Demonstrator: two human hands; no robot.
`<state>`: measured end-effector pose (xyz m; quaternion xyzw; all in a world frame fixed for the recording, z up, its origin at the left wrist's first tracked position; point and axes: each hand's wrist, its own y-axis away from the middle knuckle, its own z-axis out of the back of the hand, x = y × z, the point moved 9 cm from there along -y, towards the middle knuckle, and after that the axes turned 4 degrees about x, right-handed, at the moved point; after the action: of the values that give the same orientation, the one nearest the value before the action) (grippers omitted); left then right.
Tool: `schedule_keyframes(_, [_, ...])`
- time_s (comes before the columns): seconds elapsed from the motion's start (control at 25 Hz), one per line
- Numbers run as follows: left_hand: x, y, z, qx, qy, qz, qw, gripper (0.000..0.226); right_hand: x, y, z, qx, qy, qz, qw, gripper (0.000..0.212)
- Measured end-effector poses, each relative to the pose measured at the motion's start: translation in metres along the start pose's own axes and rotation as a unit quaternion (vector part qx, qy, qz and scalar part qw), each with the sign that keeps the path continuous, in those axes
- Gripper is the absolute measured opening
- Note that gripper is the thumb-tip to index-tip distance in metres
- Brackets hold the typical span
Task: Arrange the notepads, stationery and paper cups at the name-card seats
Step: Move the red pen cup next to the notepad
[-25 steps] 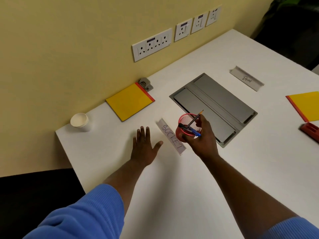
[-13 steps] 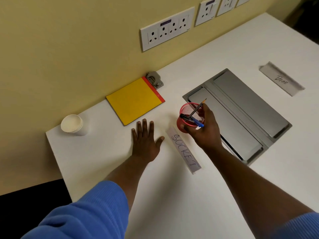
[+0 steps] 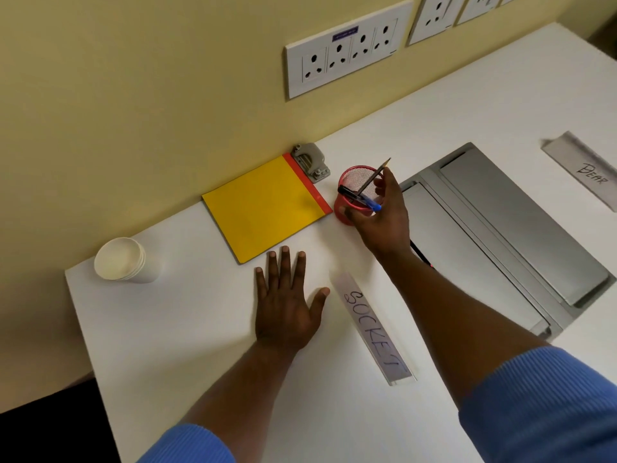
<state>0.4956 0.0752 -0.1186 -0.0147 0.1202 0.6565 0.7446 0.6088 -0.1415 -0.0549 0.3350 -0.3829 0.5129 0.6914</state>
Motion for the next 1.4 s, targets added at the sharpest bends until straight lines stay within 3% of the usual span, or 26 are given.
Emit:
schedule_keyframes(0.4, [0.003, -0.004, -0.008, -0.008, 0.007, 0.003, 1.000, 0.086, 0.009, -0.037, -0.029, 0.016, -0.028, 0.010, 0.999, 0.106])
schedule_keyframes(0.64, [0.002, -0.003, -0.007, 0.004, -0.003, 0.007, 1.000, 0.087, -0.004, -0.018, -0.018, 0.019, 0.038, 0.022, 0.999, 0.117])
schedule_keyframes(0.92, [0.002, -0.001, -0.006, 0.021, -0.016, 0.001, 1.000, 0.094, -0.027, 0.061, 0.018, 0.009, 0.089, 0.009, 0.996, 0.112])
schedule_keyframes(1.16, [0.010, 0.008, 0.004, 0.096, 0.079, 0.007, 0.992, 0.106, -0.017, 0.157, 0.070, 0.008, 0.124, 0.016, 0.992, 0.112])
schedule_keyframes(1.28, [0.008, 0.053, 0.027, 0.043, 0.066, 0.003, 0.997, 0.102, -0.018, 0.211, 0.088, 0.017, 0.141, 0.026, 0.990, 0.108])
schedule_keyframes(1.4, [-0.023, 0.124, 0.043, -0.003, 0.035, -0.082, 0.996, 0.094, -0.024, 0.272, 0.104, 0.020, 0.148, 0.020, 0.989, 0.108])
